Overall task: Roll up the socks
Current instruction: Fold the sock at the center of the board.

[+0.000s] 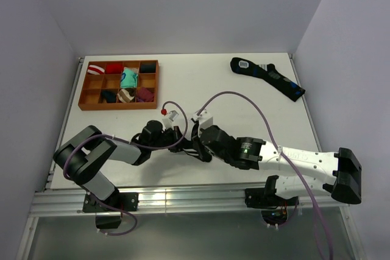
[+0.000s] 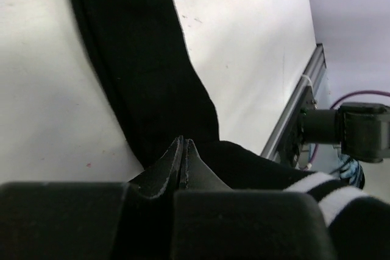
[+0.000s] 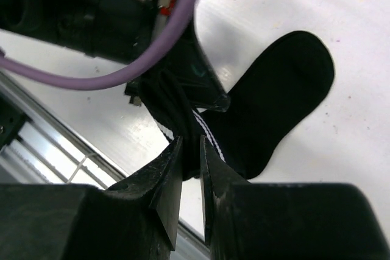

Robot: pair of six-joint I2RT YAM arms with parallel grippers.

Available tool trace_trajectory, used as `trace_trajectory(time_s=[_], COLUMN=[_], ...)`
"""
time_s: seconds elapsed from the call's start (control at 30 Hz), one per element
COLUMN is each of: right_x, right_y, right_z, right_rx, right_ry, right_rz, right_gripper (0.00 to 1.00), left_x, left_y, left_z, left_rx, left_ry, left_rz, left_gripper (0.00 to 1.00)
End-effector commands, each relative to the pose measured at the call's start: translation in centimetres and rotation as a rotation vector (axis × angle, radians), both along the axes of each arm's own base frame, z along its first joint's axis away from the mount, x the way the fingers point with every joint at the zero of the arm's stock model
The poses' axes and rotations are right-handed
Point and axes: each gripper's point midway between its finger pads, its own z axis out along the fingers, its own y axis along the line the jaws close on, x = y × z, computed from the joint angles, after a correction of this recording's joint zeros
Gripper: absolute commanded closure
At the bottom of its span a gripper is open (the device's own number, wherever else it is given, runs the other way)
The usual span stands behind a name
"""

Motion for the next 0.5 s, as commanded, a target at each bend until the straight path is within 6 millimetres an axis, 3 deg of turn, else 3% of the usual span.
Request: trace_trajectory(time_s=[0.0, 0.47], right_x=[1.7, 7.5], right_y=[0.6, -1.1], right_z=[2.8, 0.7], right_rx=[0.074, 0.042], right_ry=[-0.042, -0.020], right_rz=[0.001, -0.112], right_gripper=[0.77, 0.79], left_x=[1.6, 3.5], left_y=[-0.3, 0.4], left_z=[1.6, 0.0], left_rx=[-0.009, 0.115], left_ry=[-0.070, -0.033], left_rz=[0.052, 0.137], left_gripper=[1.00, 1.00])
